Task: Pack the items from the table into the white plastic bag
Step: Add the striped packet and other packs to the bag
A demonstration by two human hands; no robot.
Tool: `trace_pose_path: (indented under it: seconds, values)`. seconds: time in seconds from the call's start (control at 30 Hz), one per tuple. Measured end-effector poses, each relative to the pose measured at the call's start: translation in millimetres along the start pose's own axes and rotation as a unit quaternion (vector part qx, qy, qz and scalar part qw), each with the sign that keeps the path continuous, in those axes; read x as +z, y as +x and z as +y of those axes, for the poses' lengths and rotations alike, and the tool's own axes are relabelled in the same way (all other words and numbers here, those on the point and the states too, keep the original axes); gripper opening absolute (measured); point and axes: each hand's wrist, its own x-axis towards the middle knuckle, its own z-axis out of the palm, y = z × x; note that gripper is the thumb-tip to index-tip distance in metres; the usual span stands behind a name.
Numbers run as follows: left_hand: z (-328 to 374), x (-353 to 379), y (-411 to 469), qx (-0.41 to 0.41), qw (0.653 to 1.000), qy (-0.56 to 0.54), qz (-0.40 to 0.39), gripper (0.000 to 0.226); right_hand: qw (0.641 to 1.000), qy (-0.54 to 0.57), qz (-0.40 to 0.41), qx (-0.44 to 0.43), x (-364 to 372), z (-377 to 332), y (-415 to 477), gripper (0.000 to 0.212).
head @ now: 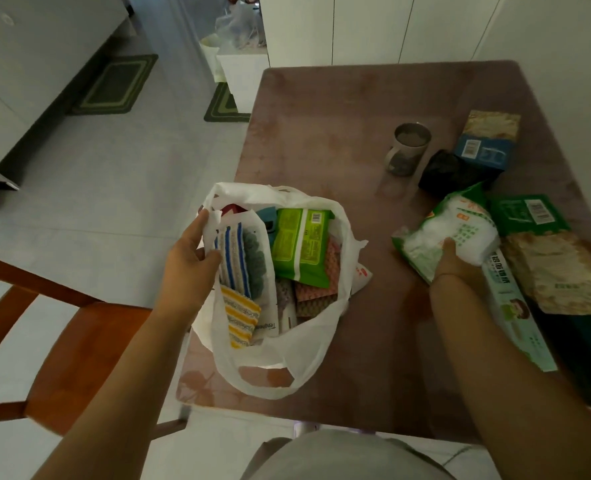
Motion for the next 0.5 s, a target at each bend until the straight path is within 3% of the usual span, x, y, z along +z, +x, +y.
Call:
trace_pose_path:
  seconds: [0.13, 0.3, 0.4, 0.5]
  values:
    - [1, -2, -1, 0.007, 1.000, 0.015, 0.006, 0.057, 0.990, 0.116, -0.080, 0.015, 3, -11, 13, 0.086]
    - [-1, -2, -2, 0.010, 1.000, 0.020, 0.008, 0.057, 0.937, 0.301, -0.178, 0.007, 4, -33, 13, 0.065]
    - [-3, -3, 0, 0.008, 1.000, 0.023, 0.002, 0.058, 0.920, 0.307, -0.223, -0.101, -8, -47, -12, 0.048]
    - [-4, -4, 1, 0.006, 1.000, 0.024, -0.004, 0.058, 0.892, 0.246, -0.317, -0.209, -18, -57, -62, 0.030]
